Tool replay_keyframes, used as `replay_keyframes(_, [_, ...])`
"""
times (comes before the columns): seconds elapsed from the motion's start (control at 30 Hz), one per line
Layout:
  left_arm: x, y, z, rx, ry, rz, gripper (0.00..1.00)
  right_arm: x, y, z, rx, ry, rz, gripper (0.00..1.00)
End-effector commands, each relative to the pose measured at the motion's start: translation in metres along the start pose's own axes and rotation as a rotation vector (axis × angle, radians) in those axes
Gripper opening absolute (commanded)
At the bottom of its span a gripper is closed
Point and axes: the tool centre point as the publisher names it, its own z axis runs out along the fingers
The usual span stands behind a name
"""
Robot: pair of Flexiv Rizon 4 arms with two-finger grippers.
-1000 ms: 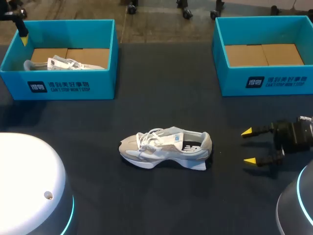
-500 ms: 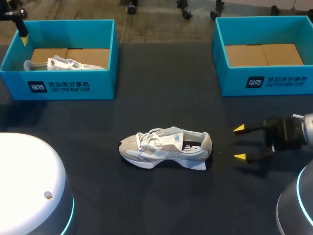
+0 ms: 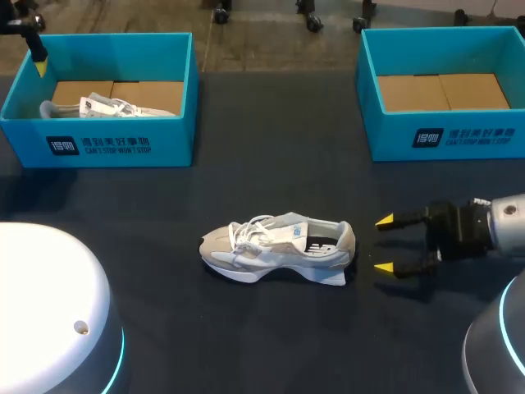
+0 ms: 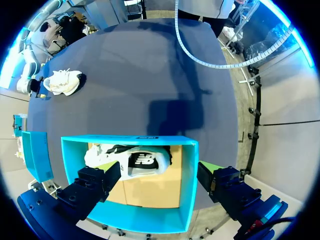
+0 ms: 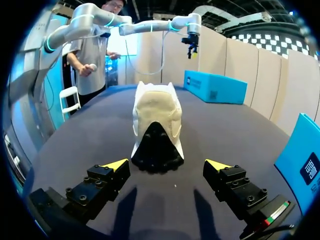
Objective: Take the shoe out of the shoebox, open the shoe tongue, remove and reinsert the insole, then place the shoe into the shoebox
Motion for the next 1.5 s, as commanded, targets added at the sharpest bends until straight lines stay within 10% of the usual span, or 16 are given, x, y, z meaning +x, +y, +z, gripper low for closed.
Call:
replay_keyframes(0.03, [0.0, -0.002, 0.0, -0.004, 0.001, 0.001, 1.0, 0.001, 0.005, 0.019, -0.001, -0.01, 0.004, 1.0])
replay_keyframes(1.33, [0.0, -0.002, 0.0, -0.004, 0.001, 0.001, 1.0, 0.013, 0.027, 0.1, -0.063, 0.084, 0.01, 1.0])
replay_keyframes(1.37, [0.0, -0.002, 0.0, -0.004, 0.001, 0.001, 1.0, 0.013, 0.027, 0.1, -0.063, 0.085, 0.009, 0.98])
replay_keyframes(1.43, [0.0, -0.002, 0.0, -0.004, 0.001, 0.001, 1.0, 0.013, 0.027, 0.101, -0.064, 0.084, 0.008, 0.25])
replay_keyframes(1.5, [0.0, -0.002, 0.0, -0.004, 0.001, 0.001, 1.0, 0.013, 0.028, 0.101, -0.064, 0.084, 0.006, 0.0])
